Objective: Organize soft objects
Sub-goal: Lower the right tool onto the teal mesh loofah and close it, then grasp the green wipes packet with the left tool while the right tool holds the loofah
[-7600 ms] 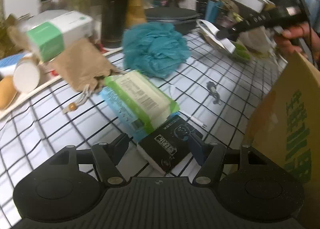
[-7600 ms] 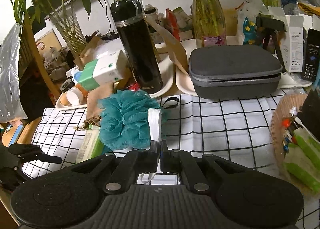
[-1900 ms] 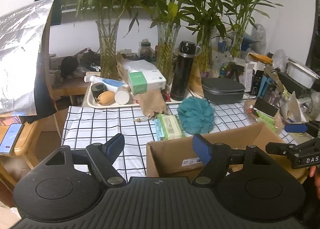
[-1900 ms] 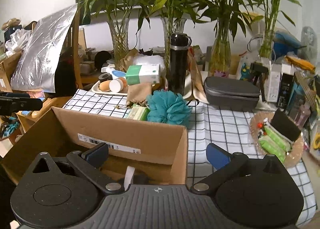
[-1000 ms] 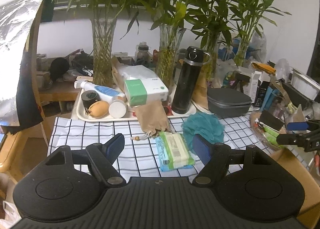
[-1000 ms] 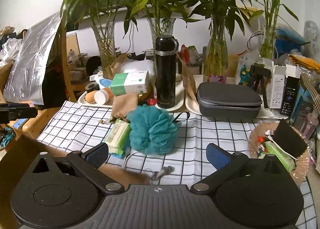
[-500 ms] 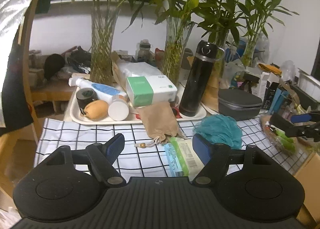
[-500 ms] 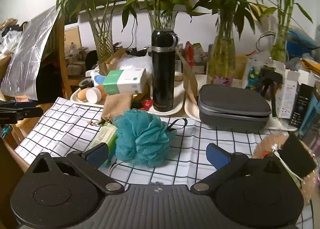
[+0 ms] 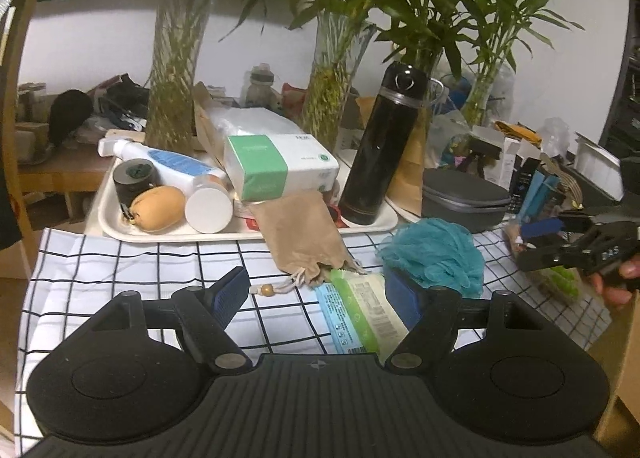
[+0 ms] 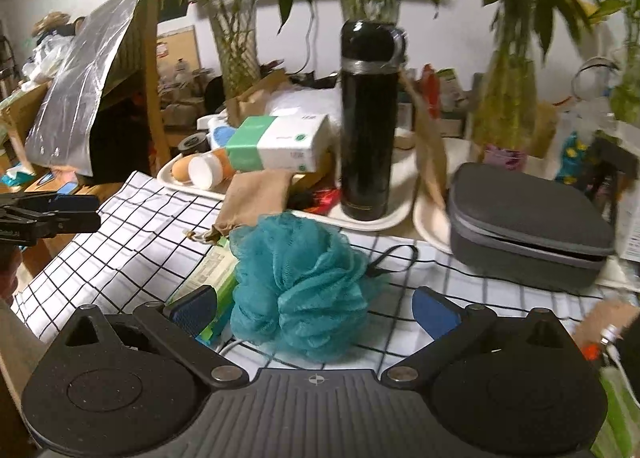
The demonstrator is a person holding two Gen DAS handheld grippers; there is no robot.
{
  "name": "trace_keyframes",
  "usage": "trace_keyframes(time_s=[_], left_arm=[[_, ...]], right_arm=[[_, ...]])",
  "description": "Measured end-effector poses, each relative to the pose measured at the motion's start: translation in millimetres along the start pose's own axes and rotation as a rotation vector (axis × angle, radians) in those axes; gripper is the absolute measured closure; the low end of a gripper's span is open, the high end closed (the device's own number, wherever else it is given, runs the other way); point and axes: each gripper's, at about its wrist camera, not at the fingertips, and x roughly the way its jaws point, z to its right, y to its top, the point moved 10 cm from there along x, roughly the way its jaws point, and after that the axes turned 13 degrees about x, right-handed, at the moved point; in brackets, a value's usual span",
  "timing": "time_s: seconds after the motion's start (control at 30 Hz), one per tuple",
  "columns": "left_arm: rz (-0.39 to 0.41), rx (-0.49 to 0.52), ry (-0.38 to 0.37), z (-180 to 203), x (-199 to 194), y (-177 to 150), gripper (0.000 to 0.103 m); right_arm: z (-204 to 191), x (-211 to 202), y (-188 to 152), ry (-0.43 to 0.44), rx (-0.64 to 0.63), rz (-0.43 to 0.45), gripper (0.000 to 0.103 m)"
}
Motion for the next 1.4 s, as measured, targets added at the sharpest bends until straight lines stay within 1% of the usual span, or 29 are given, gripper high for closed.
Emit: trace_keyframes(time_s=[0.13,0.27,0.37,0.53,0.63,0.67,0.73,0.77,0.83,0.87,0.93,1.03,1.13,1.17,1.23,1.33,1.4], left_arm=[[-0.009,0.017,-0.04,1.8,10.2,-1.3,0.029],[-0.026,0.036,-0.071,4.8,22.8,-5.3,0.029],[-0.037,0.059,-0.096,9.0,30.5,-8.3,0.029],[-0.049,0.118,-0.128,18.1,43.0,-11.1,0.029],[-0.057,0.148,-0.151,23.9,50.9,-13.1,0.029],[-0.058,0.156,-0.161,26.2,52.9,-13.1,0.029],[-0.058,0.171,-0.177,30.6,57.0,-11.8,0.029],[-0.058,0.175,-0.185,32.6,59.0,-11.2,0.029],[-0.057,0.174,-0.207,36.1,62.6,-9.3,0.029],[-0.059,0.17,-0.214,37.4,64.6,-8.2,0.029],[-0.065,0.166,-0.227,40.5,69.0,-7.2,0.029],[-0.098,0.171,-0.224,43.7,78.2,-9.2,0.029],[-0.142,0.157,-0.235,46.4,88.7,-13.8,0.028],[-0.157,0.154,-0.241,47.9,91.7,-15.4,0.028],[-0.174,0.157,-0.248,51.5,96.6,-17.6,0.023],[-0.188,0.176,-0.257,58.2,101.8,-19.8,0.023],[-0.203,0.195,-0.247,61.8,105.9,-23.0,0.023]], right_arm=[[0.9,24.6,0.2,0.043,-0.013,-0.04,0.0],[2.3,48.5,-0.9,0.072,0.016,-0.09,0.0],[1.3,63.9,-1.5,0.065,0.009,-0.114,0.0],[-1.0,81.5,-0.6,0.056,0.007,-0.129,0.0],[-0.9,90.1,-1.8,0.027,0.001,-0.141,0.001],[-1.3,92.9,-3.4,0.026,0.003,-0.15,0.002],[-2.7,96.3,-7.1,0.027,-0.006,-0.164,0.02],[-3.8,97.6,-9.6,0.026,-0.015,-0.173,0.024],[-6.6,96.7,-12.9,0.028,-0.03,-0.181,0.04],[-7.6,94.1,-12.7,0.029,-0.033,-0.177,0.044],[-8.4,87.6,-9.6,0.027,-0.035,-0.163,0.054],[-4.0,74.5,-3.3,0.004,-0.038,-0.129,0.058],[5.8,60.6,7.0,-0.032,-0.034,-0.084,0.059],[9.5,54.7,11.0,-0.035,-0.024,-0.068,0.059],[15.1,44.1,18.1,-0.036,-0.005,-0.04,0.059],[19.0,31.1,28.3,-0.038,0.01,-0.001,0.059],[19.5,25.4,34.7,-0.037,0.02,0.026,0.059]])
